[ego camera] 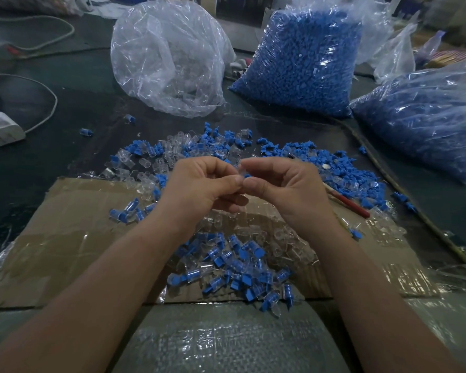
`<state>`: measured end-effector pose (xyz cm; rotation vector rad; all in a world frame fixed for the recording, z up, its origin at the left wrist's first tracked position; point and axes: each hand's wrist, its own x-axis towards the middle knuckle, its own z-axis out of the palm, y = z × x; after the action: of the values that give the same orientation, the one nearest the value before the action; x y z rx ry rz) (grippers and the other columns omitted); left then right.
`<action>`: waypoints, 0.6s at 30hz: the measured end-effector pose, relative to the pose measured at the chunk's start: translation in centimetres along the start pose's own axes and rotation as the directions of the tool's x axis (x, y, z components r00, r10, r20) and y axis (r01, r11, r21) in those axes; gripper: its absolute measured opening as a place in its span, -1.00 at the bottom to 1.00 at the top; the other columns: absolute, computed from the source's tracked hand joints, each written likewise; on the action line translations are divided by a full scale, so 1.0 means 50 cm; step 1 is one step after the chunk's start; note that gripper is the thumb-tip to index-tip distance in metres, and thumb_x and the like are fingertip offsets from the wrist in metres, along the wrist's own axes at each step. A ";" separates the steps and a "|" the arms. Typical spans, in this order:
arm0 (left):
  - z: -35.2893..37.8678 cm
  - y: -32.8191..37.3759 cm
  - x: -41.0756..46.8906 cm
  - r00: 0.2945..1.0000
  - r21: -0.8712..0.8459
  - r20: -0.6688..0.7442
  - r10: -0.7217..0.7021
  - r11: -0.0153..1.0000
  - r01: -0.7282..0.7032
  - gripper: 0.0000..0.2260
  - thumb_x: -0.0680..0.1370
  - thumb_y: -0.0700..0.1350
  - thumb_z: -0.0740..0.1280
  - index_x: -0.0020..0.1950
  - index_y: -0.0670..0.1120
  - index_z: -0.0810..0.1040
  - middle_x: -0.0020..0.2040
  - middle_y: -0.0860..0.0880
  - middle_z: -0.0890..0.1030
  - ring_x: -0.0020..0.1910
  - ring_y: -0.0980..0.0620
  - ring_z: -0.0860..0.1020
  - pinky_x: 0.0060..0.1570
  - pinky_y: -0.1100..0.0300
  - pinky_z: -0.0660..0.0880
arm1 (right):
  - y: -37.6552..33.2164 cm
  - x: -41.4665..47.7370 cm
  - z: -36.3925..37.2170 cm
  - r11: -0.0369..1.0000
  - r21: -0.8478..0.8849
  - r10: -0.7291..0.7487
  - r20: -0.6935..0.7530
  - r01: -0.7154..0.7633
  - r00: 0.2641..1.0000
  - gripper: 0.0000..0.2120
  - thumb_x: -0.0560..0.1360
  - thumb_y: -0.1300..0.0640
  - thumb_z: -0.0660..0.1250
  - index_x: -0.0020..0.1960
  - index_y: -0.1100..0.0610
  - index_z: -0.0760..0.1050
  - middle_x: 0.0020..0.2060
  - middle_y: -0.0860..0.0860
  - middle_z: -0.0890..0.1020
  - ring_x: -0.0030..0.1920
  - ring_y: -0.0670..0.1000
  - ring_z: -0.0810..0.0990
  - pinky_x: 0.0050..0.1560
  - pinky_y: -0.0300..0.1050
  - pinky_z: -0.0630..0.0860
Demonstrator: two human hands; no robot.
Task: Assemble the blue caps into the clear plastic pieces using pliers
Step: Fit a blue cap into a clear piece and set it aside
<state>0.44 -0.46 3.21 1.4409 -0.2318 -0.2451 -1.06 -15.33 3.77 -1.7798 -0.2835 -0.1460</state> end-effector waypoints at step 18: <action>-0.001 0.001 -0.003 0.990 0.184 -0.018 0.137 0.974 -0.131 -0.89 0.41 -0.31 0.39 -0.18 -0.12 0.57 -0.40 -0.04 0.64 -0.45 0.06 0.61 -0.41 0.27 0.55 | 0.005 -0.002 -0.011 1.000 0.028 0.012 0.087 -0.014 0.996 -0.79 0.24 0.13 0.41 -0.15 0.11 0.48 -0.30 -0.02 0.64 -0.24 -0.04 0.64 -0.19 -0.22 0.58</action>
<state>0.33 -0.36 3.24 1.6020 -0.3326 -0.0930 -1.03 -15.91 3.61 -1.7617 -0.3347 -0.0554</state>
